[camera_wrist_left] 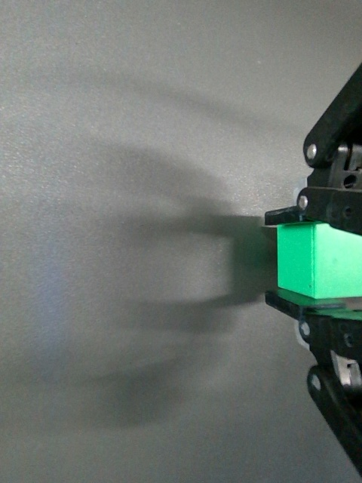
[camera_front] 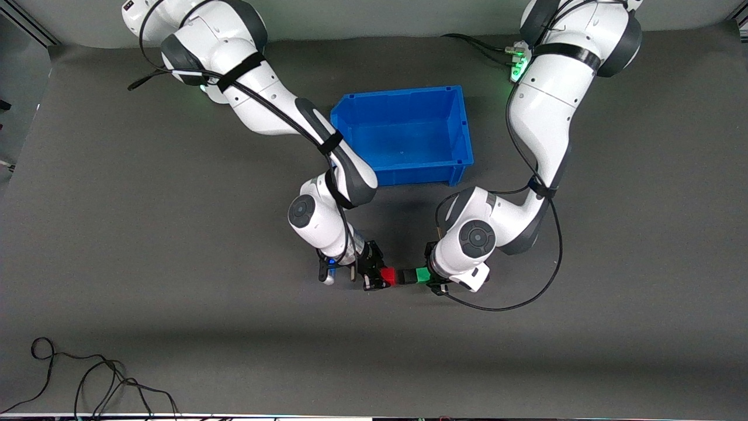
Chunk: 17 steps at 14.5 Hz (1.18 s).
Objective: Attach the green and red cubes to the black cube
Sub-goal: 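Press the red and green cubes against the black cube with both grippers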
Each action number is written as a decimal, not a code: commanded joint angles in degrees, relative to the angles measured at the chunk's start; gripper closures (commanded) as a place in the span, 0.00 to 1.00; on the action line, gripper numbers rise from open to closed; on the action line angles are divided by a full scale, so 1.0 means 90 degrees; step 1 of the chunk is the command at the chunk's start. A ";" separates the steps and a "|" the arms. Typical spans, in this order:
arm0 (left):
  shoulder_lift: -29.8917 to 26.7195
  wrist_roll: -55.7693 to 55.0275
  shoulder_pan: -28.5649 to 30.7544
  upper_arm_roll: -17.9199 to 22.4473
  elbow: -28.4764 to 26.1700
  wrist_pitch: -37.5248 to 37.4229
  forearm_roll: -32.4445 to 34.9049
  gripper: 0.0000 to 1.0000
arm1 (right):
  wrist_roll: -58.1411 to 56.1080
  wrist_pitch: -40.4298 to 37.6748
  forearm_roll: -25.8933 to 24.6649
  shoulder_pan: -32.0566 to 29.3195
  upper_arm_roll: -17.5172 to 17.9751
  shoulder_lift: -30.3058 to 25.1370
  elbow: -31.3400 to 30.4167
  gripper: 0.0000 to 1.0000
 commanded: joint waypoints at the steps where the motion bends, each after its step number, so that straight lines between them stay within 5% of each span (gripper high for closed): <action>1: 0.0019 -0.0127 -0.0081 0.0006 0.0190 -0.0096 -0.0043 1.00 | 0.0226 0.0060 -0.0199 0.0033 -0.0069 0.0288 0.0482 1.00; 5: 0.0078 -0.0127 -0.0091 -0.0004 0.0211 -0.0047 -0.0043 1.00 | 0.0226 0.0060 -0.0209 0.0072 -0.0069 0.0289 0.0511 1.00; 6: 0.0068 -0.0127 -0.0091 -0.0004 0.0211 -0.0076 -0.0043 1.00 | 0.0226 0.0060 -0.0209 0.0072 -0.0069 0.0289 0.0511 0.73; 7: 0.0068 -0.0137 -0.0091 -0.0004 0.0220 -0.0067 -0.0043 1.00 | 0.0226 0.0060 -0.0209 0.0072 -0.0069 0.0289 0.0511 0.58; 9: 0.0058 -0.0117 -0.0081 -0.0004 0.0259 -0.0047 -0.0043 1.00 | 0.0226 0.0060 -0.0209 0.0062 -0.0069 0.0279 0.0511 0.50; 10: 0.0058 -0.0108 -0.0081 -0.0004 0.0259 -0.0047 -0.0024 0.93 | 0.0217 0.0060 -0.0209 0.0062 -0.0069 0.0279 0.0511 0.24; 13: 0.0039 -0.0107 -0.0081 -0.0004 0.0269 -0.0067 -0.0014 0.82 | 0.0207 0.0060 -0.0209 0.0053 -0.0078 0.0260 0.0521 0.04; 14: 0.0039 -0.0079 -0.0081 0.0006 0.0269 -0.0076 0.0025 0.64 | 0.0168 0.0060 -0.0219 0.0043 -0.0078 0.0240 0.0521 0.00; 15: 0.0039 -0.0098 -0.0091 0.0006 0.0269 -0.0048 0.0044 0.01 | 0.0148 0.0051 -0.0248 0.0014 -0.0088 0.0192 0.0511 0.00; 17: 0.0009 -0.0088 -0.0091 0.0006 0.0269 -0.0096 0.0054 0.00 | 0.0129 -0.0066 -0.0840 -0.0074 -0.0098 0.0055 0.0502 0.00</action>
